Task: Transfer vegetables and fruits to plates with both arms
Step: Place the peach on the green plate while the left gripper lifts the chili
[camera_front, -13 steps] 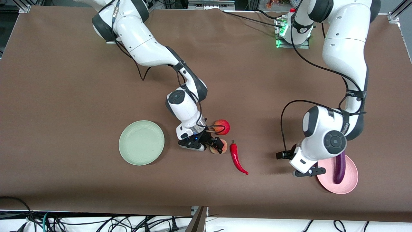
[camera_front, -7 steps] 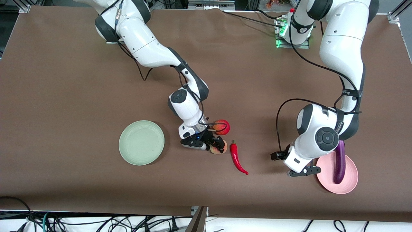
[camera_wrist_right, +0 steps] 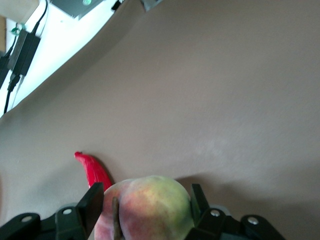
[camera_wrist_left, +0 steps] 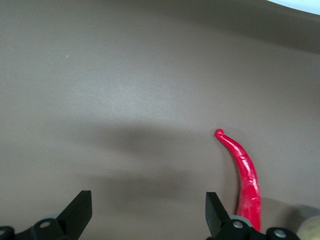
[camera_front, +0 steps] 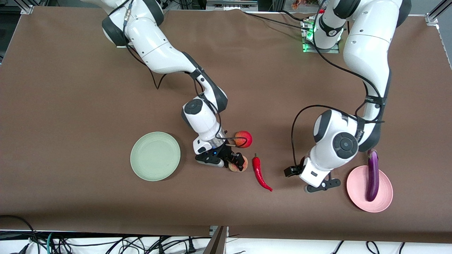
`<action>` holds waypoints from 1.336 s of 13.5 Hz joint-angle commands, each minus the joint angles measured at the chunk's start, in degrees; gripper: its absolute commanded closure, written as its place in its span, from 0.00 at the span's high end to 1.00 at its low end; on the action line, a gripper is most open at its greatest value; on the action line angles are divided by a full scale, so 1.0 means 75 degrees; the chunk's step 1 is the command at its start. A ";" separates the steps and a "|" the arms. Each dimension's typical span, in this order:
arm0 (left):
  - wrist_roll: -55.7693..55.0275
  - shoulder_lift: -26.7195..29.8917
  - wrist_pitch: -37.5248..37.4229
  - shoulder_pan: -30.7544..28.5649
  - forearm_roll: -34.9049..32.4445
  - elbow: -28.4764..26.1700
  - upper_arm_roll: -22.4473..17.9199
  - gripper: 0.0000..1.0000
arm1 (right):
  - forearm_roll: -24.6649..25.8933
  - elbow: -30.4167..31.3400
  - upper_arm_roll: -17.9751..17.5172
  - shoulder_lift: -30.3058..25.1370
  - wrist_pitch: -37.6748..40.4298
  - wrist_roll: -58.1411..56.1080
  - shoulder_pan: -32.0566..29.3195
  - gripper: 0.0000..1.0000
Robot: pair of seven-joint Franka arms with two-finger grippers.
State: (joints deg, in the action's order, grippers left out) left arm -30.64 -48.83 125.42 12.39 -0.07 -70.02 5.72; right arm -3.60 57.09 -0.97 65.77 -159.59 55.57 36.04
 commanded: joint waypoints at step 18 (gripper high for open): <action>-0.2090 -0.1270 0.2261 0.1652 -0.1771 -0.0028 -0.0024 0.52 | -0.1184 0.2829 -0.1277 -0.2651 0.4215 -0.5958 -0.4325 1.00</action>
State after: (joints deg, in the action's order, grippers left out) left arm -45.23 -57.50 140.96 24.35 -10.41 -70.79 5.91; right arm -11.48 75.02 -9.54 50.51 -129.12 9.38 4.22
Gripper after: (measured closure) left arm 0.159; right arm 0.000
